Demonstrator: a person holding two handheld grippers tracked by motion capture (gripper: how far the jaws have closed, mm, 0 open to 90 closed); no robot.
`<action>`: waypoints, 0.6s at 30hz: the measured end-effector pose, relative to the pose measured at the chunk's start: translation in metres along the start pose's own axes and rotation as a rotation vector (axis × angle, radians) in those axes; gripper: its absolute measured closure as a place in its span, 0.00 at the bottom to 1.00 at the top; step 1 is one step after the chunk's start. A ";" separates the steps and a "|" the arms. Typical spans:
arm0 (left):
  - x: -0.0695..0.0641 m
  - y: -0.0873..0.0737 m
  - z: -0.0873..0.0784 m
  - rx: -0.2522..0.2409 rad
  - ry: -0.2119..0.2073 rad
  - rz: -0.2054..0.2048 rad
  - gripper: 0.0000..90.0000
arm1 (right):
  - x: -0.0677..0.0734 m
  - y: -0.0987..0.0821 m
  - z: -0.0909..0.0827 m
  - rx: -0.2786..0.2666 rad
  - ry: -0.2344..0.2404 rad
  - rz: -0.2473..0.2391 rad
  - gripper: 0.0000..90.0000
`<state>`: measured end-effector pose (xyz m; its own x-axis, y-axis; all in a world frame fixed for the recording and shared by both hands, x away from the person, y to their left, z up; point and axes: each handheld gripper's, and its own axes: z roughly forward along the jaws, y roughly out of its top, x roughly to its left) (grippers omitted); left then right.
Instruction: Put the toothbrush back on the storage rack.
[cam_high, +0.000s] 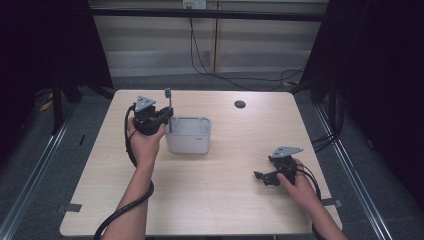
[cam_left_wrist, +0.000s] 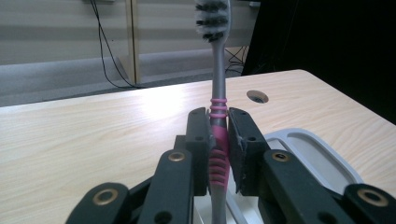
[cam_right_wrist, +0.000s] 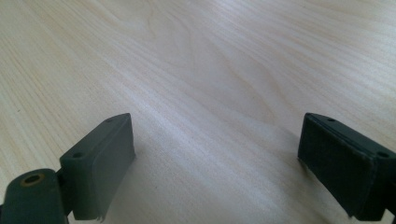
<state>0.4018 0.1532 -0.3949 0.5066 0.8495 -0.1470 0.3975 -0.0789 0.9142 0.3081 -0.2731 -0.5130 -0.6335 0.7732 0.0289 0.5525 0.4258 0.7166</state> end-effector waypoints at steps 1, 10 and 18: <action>0.000 -0.001 0.000 0.003 0.002 0.003 0.88 | 0.000 0.000 0.000 0.000 0.000 0.000 0.11; -0.002 -0.004 -0.001 0.026 0.004 0.029 0.88 | 0.000 0.000 0.000 0.000 0.000 0.000 0.11; -0.003 -0.010 0.000 0.035 -0.002 0.021 0.88 | 0.000 0.000 0.000 0.000 0.000 0.000 0.11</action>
<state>0.3969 0.1513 -0.4034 0.5166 0.8466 -0.1282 0.4131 -0.1153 0.9034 0.3081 -0.2731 -0.5130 -0.6334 0.7733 0.0289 0.5525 0.4259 0.7165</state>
